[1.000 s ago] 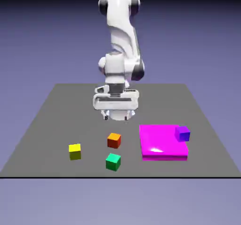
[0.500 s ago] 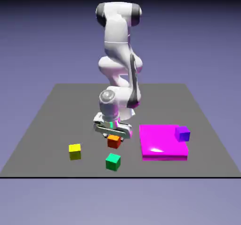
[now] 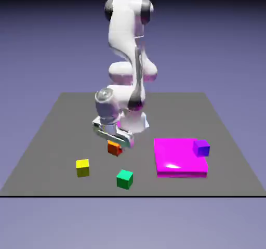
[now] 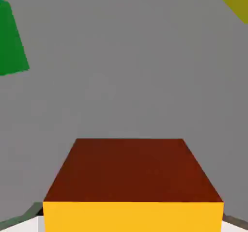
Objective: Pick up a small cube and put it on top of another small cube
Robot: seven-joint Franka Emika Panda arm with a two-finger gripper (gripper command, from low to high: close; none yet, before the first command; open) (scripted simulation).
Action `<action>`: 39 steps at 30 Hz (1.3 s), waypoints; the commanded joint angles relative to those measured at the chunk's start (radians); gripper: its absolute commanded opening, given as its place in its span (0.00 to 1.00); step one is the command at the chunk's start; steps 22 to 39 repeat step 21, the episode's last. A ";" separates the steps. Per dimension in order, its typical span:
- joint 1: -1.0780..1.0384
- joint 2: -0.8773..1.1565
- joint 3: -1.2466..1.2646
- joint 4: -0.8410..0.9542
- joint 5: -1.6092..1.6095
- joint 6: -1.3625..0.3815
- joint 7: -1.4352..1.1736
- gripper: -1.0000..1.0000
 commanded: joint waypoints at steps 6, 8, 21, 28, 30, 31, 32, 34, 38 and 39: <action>-0.159 0.079 -0.038 0.206 0.096 -0.103 0.238 0.00; -0.190 0.102 -0.002 0.202 0.100 -0.074 0.234 0.00; -0.195 0.106 0.004 0.201 0.101 -0.069 0.234 1.00; -0.195 0.106 0.004 0.201 0.101 -0.069 0.234 1.00; -0.195 0.106 0.004 0.201 0.101 -0.069 0.234 1.00; -0.195 0.106 0.004 0.201 0.101 -0.069 0.234 1.00; -0.195 0.106 0.004 0.201 0.101 -0.069 0.234 1.00; -0.195 0.106 0.004 0.201 0.101 -0.069 0.234 1.00; -0.195 0.106 0.004 0.201 0.101 -0.069 0.234 1.00; -0.195 0.106 0.004 0.201 0.101 -0.069 0.234 1.00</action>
